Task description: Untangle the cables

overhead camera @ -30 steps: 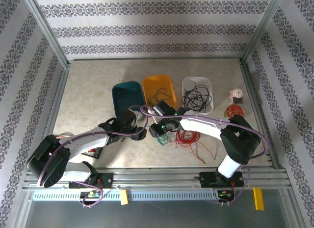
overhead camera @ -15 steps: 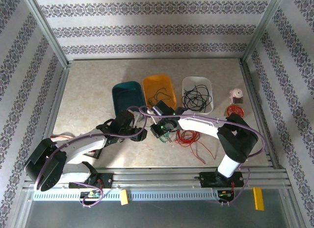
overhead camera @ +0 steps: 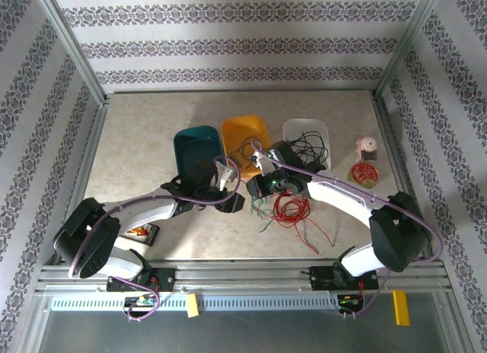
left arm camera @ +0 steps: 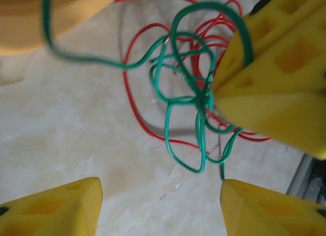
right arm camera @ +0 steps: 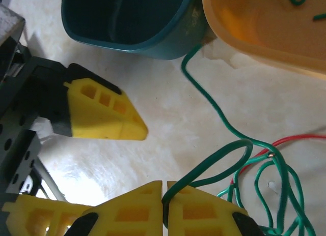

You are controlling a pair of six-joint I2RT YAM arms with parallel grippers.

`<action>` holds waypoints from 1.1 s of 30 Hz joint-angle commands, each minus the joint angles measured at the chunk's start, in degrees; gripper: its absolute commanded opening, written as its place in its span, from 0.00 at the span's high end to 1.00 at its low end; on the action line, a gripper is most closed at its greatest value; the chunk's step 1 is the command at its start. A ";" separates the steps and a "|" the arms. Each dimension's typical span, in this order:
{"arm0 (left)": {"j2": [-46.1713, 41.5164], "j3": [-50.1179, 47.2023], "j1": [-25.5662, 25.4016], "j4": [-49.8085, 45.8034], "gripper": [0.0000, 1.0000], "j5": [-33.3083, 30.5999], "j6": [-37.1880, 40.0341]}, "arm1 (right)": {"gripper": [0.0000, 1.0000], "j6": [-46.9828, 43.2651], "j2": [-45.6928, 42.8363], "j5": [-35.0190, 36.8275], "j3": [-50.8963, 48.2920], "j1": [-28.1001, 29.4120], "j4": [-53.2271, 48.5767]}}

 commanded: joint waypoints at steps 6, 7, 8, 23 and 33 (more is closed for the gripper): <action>5.44 5.58 -1.45 2.08 0.36 6.31 4.64 | 0.93 5.88 -3.86 -6.29 -2.72 -3.85 4.38; 6.14 6.26 -1.78 1.78 0.36 6.79 4.94 | 0.93 6.65 -4.11 -6.72 -2.83 -4.37 4.66; 6.76 6.69 -1.95 1.74 0.36 7.39 4.99 | 0.93 7.18 -4.14 -7.02 -2.75 -4.77 4.67; 15.65 11.81 -3.06 6.94 0.36 7.99 5.63 | 0.94 15.59 -6.31 -12.36 -4.54 -11.36 8.45; 18.10 12.64 -3.24 9.34 0.97 4.73 3.14 | 0.95 19.86 -7.91 -13.54 -6.73 -12.84 11.31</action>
